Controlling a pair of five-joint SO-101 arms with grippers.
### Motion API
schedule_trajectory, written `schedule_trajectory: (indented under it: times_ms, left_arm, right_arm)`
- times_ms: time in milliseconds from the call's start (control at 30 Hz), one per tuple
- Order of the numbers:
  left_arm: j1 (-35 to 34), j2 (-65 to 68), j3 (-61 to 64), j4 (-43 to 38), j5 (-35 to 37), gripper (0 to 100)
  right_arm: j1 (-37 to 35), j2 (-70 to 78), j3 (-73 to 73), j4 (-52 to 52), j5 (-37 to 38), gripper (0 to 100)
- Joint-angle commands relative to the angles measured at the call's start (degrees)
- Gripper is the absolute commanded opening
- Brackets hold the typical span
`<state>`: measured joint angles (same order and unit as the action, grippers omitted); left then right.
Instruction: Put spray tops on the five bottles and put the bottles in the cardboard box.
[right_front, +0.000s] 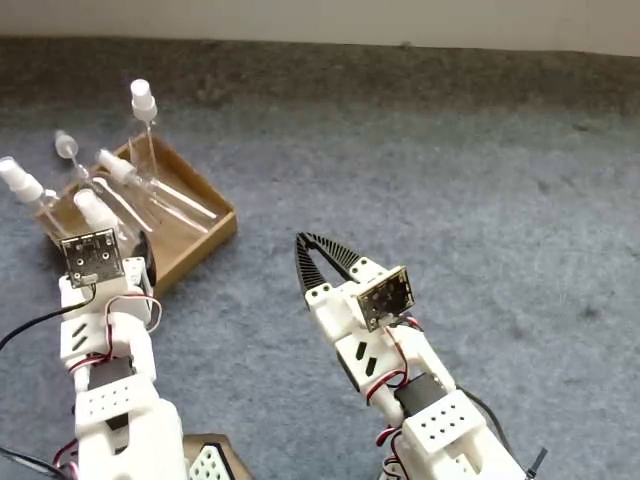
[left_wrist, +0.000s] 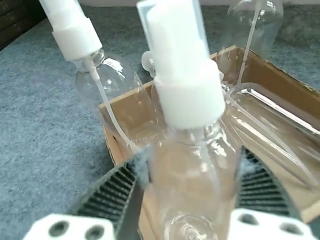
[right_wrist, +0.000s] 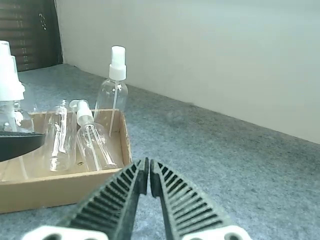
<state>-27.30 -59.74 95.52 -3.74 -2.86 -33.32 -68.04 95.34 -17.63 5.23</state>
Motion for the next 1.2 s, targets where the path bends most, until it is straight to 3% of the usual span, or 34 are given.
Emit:
schedule_trajectory:
  times_ms: [0, 267, 433, 867, 1167]
  left_arm:
    - [1.0, -4.7, 1.3, 3.9, 0.0, 20]
    - [1.0, -9.3, 1.5, 9.6, -0.3, 21]
    - [-0.3, -9.8, 1.3, 12.2, -0.1, 29]
    - [-3.9, -9.8, 0.1, 12.8, -0.1, 30]
    - [-3.6, -9.8, -10.4, 27.4, -0.1, 30]
  right_arm:
    - [1.1, 0.0, 6.6, -0.9, 0.4, 0.5]
    - [1.1, 0.0, 6.6, -0.9, 0.4, 0.5]
    - [1.1, 0.0, 6.6, -0.9, 0.4, 0.5]
    - [1.1, 0.0, 6.6, -0.9, 0.4, 0.5]
    - [1.1, 0.0, 6.5, -0.9, 0.4, 0.5]
